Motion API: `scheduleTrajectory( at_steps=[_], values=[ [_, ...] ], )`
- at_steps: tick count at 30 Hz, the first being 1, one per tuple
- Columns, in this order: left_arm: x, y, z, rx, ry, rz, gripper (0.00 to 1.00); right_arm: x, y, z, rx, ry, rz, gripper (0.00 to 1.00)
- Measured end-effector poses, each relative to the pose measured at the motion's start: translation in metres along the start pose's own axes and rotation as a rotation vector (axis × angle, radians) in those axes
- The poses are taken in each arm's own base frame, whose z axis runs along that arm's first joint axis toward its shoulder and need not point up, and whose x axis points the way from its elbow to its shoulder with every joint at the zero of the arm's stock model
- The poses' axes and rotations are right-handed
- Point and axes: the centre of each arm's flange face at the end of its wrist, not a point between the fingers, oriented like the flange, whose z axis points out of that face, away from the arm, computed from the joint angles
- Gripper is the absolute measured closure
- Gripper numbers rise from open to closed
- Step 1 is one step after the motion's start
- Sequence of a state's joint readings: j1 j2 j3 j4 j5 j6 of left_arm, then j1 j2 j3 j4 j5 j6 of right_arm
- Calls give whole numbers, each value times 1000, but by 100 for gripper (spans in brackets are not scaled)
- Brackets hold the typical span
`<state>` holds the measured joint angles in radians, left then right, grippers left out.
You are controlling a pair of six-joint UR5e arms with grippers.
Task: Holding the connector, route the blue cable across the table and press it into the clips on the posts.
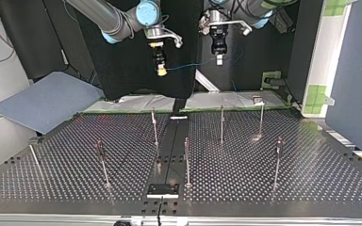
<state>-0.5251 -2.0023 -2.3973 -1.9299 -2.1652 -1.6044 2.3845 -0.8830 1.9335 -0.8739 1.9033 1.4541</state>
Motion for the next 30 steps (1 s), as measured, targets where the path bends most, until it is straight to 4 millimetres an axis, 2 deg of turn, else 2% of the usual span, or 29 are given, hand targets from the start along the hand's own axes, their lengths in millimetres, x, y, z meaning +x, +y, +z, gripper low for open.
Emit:
scheduleTrajectory(
  at_steps=[7, 12, 23, 25, 30],
  values=[
    [-10, 22, -13, -70, 35, 87, 100, 49, -7, 5, 28, 92, 86, 100],
    [-29, 25, -4, -115, 22, 114, 100, 82, -12, 5, 74, 161, 114, 100],
    [-76, 26, 17, -204, -26, 87, 100, 178, -22, 8, 193, 294, 154, 100],
    [-84, 28, 19, -221, -30, 83, 100, 190, -24, 9, 217, 310, 169, 100],
    [-106, 33, 23, -259, -45, 68, 100, 205, -29, 12, 266, 329, 183, 100]
  ],
)
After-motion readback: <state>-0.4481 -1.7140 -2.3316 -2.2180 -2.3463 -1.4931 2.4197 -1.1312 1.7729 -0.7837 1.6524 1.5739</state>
